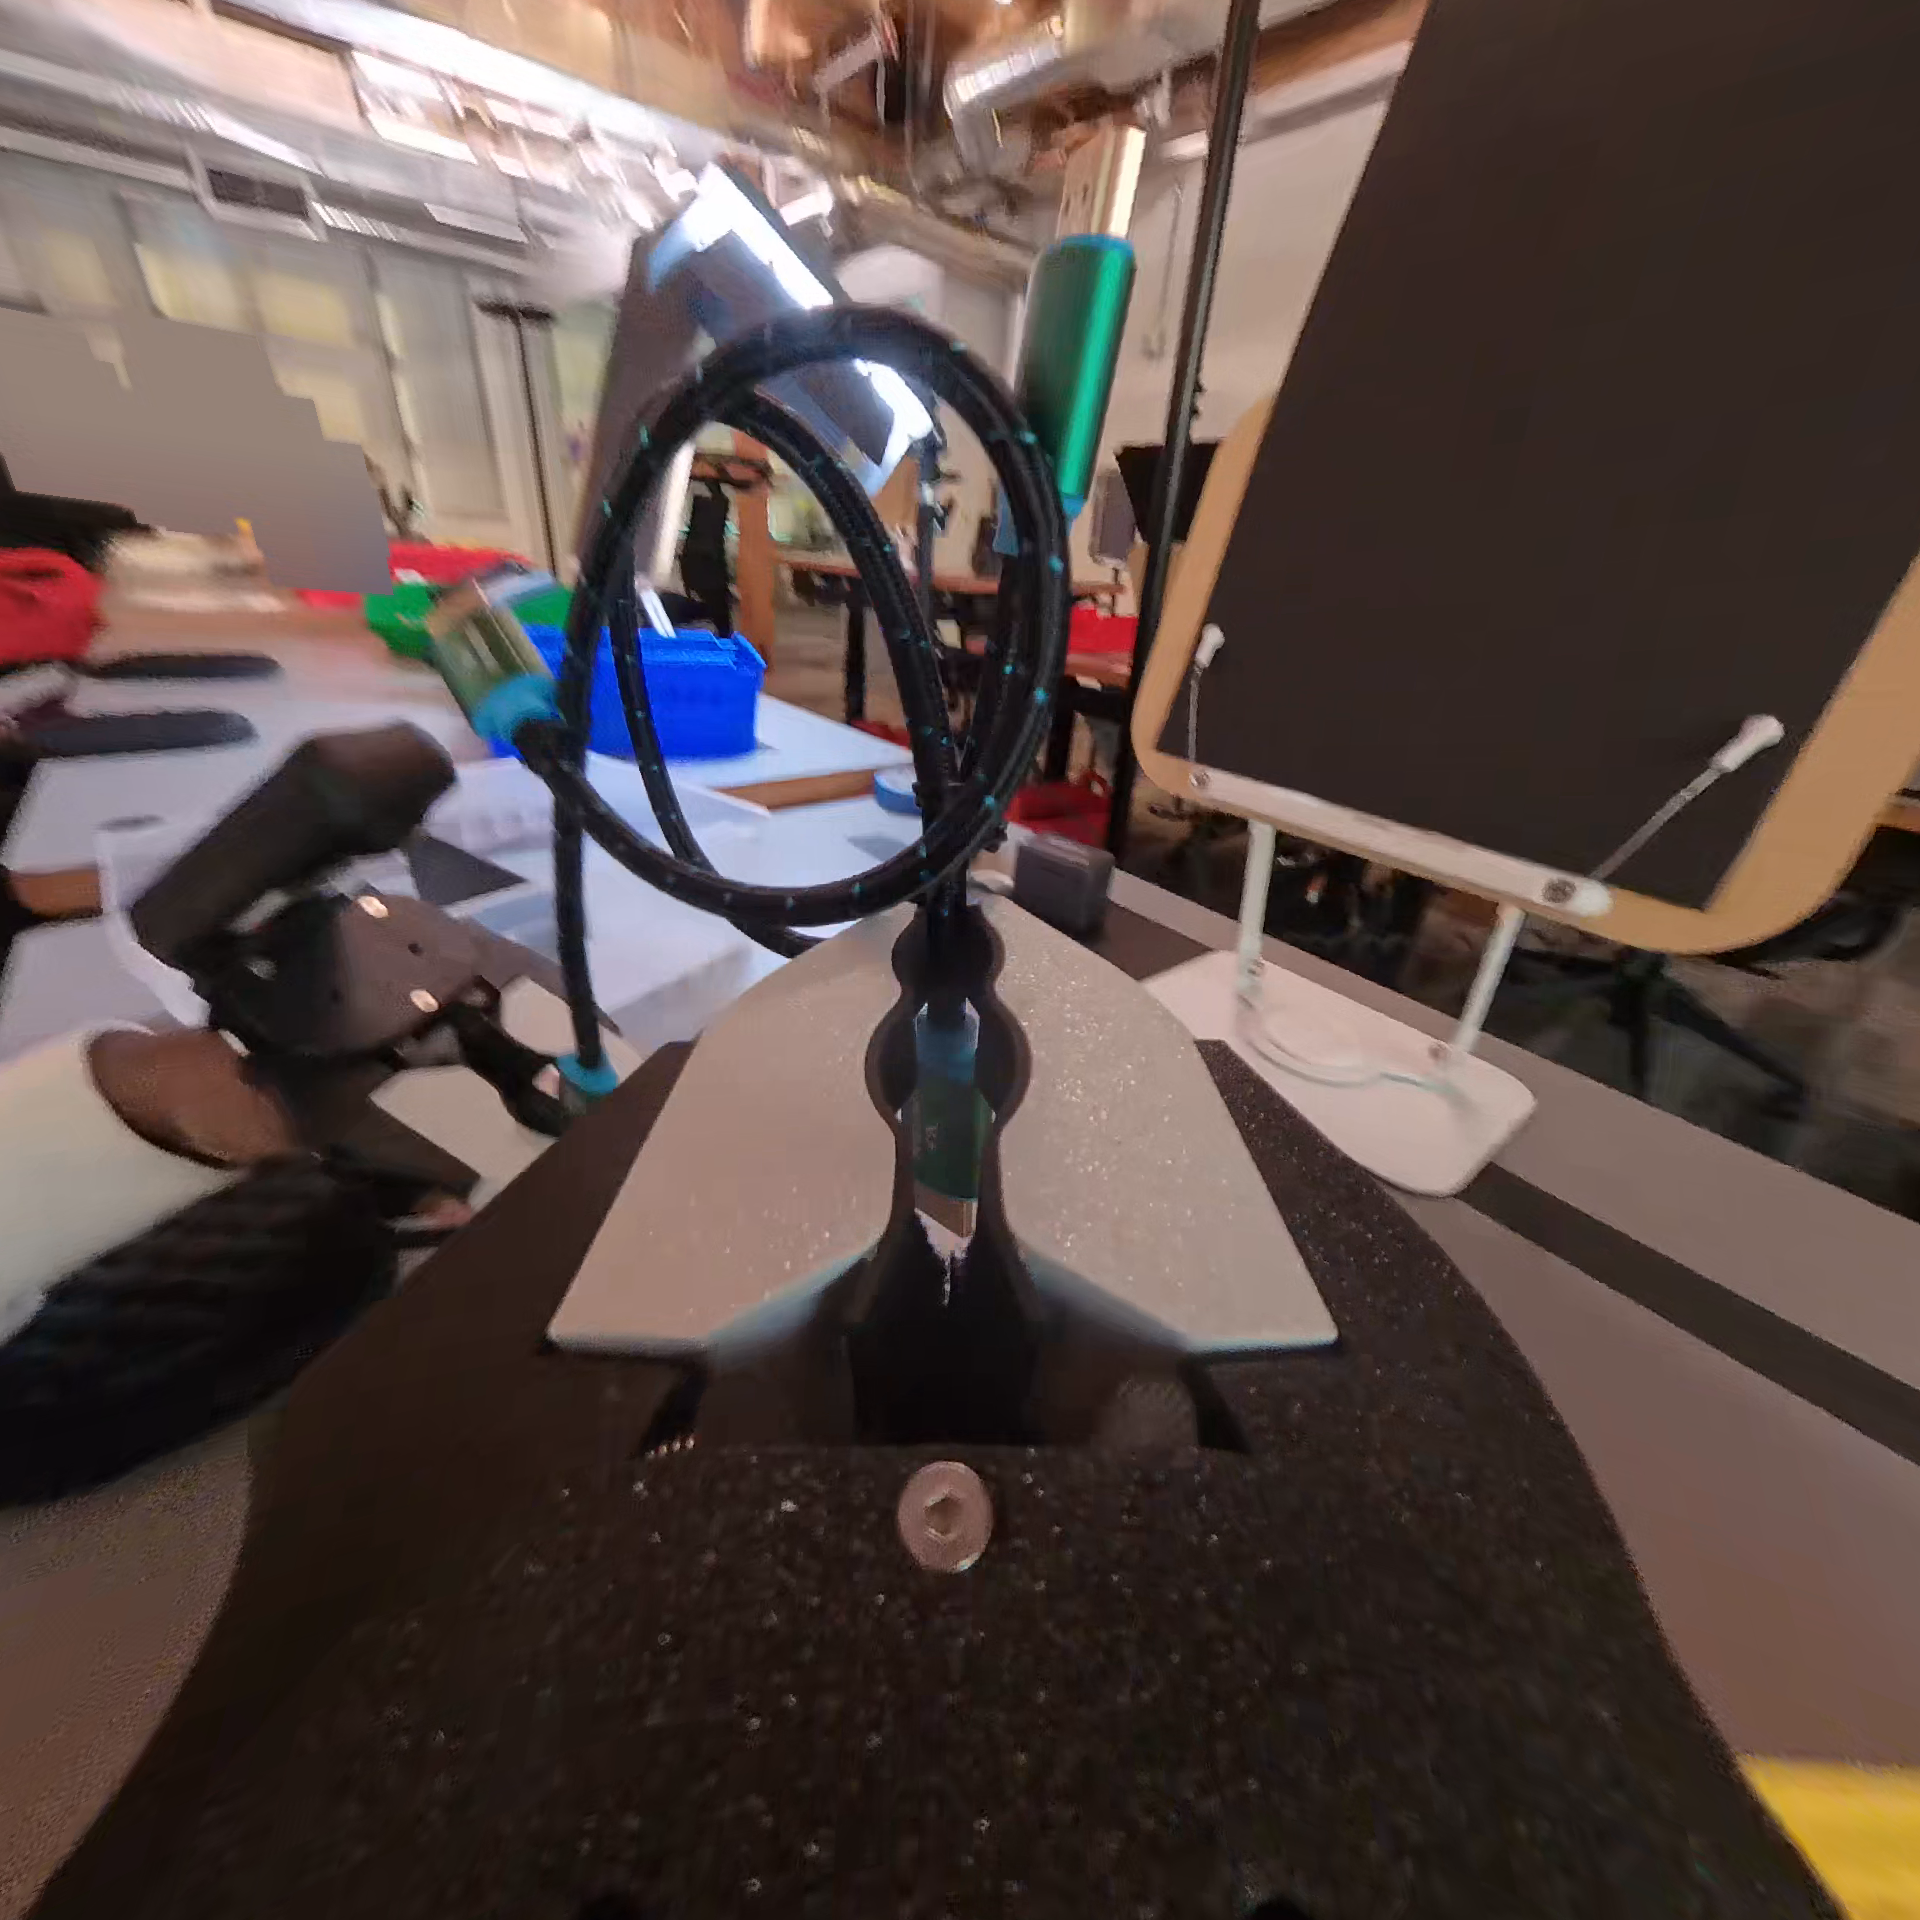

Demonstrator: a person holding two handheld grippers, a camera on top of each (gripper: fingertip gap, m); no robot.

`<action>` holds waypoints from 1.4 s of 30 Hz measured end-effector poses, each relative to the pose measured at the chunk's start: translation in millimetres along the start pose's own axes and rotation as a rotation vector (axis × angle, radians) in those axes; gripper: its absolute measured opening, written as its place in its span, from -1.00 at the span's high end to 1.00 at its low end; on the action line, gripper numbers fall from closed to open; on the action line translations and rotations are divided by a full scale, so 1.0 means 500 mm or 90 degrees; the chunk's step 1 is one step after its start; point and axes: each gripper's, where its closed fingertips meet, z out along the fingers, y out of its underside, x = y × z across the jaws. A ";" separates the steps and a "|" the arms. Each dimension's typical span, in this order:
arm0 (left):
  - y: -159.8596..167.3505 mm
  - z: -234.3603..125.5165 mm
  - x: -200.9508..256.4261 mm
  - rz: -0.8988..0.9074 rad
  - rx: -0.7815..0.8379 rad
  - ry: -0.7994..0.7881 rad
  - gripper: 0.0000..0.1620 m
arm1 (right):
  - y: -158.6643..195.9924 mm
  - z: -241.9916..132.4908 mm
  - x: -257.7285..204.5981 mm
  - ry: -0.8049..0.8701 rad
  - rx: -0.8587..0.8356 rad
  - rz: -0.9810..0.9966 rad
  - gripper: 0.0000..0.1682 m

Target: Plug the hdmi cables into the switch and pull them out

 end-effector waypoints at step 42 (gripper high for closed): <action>-0.028 -0.028 -0.004 -0.088 0.151 0.063 0.68 | -0.004 -0.132 0.045 -0.112 0.090 0.048 0.72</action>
